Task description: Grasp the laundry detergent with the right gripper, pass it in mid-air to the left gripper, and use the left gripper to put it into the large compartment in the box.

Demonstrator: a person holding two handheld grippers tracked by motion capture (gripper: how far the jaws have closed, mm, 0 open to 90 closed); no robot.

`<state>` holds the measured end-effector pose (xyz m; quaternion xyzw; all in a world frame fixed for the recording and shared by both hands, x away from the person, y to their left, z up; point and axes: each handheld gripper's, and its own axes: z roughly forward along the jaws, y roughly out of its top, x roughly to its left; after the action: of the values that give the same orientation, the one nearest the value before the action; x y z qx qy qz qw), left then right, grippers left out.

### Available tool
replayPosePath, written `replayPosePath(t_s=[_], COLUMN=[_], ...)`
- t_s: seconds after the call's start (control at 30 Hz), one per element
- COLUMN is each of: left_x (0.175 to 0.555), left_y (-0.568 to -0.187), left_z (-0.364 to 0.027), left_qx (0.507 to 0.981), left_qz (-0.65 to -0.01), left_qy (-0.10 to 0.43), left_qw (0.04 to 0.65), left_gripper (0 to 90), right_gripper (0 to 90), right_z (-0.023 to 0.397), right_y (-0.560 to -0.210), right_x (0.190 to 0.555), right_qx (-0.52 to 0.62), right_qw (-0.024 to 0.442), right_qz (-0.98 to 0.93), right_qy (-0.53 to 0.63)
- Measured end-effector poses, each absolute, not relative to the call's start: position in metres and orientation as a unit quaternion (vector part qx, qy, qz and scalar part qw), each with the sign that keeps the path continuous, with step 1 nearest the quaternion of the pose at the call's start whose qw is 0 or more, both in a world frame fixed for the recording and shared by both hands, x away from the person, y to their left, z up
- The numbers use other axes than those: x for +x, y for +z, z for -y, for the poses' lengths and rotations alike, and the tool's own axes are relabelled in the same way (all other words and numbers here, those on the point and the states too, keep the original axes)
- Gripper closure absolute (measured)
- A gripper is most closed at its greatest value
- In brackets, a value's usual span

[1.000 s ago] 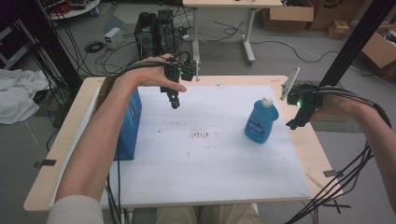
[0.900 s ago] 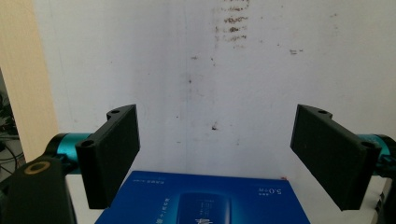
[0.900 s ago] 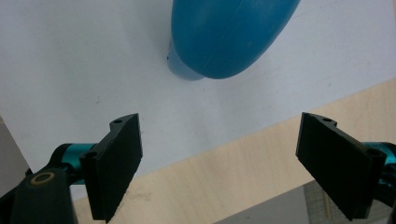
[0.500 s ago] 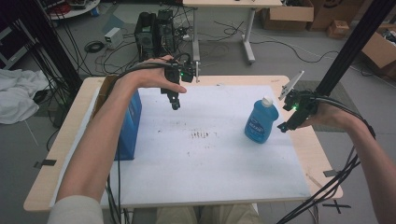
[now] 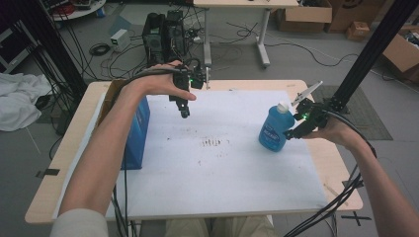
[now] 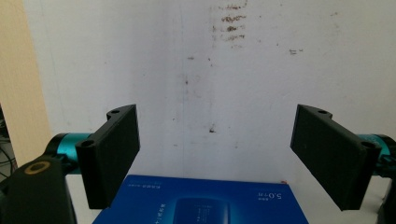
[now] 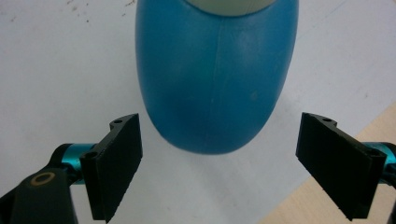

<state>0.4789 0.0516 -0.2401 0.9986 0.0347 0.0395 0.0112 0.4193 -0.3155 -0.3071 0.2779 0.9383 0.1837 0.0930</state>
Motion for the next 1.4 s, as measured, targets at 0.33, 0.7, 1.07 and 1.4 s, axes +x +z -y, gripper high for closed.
replayPosePath(t_s=[0.33, 0.7, 1.07, 1.4], left_x=[0.478, 0.479, 0.478, 0.478], left_y=[-0.241, -0.243, -0.245, -0.243], left_z=[-0.052, -0.050, -0.055, -0.059], left_qx=[0.999, 0.999, 0.999, 0.998], left_qz=[-0.033, -0.033, -0.036, -0.041], left_qy=[0.038, 0.037, 0.035, 0.038], left_qw=[0.011, 0.012, 0.016, 0.020], left_gripper=[15.8, 15.8, 15.8, 15.8], right_gripper=[13.8, 13.8, 13.8, 13.9], right_z=[0.316, 0.311, 0.312, 0.305], right_y=[-0.325, -0.334, -0.334, -0.353], right_x=[0.422, 0.419, 0.419, 0.415], right_qx=[0.316, 0.334, 0.334, 0.356], right_qw=[0.082, 0.106, 0.106, 0.140], right_qz=[-0.913, -0.892, -0.893, -0.860], right_qy=[0.247, 0.284, 0.283, 0.337])
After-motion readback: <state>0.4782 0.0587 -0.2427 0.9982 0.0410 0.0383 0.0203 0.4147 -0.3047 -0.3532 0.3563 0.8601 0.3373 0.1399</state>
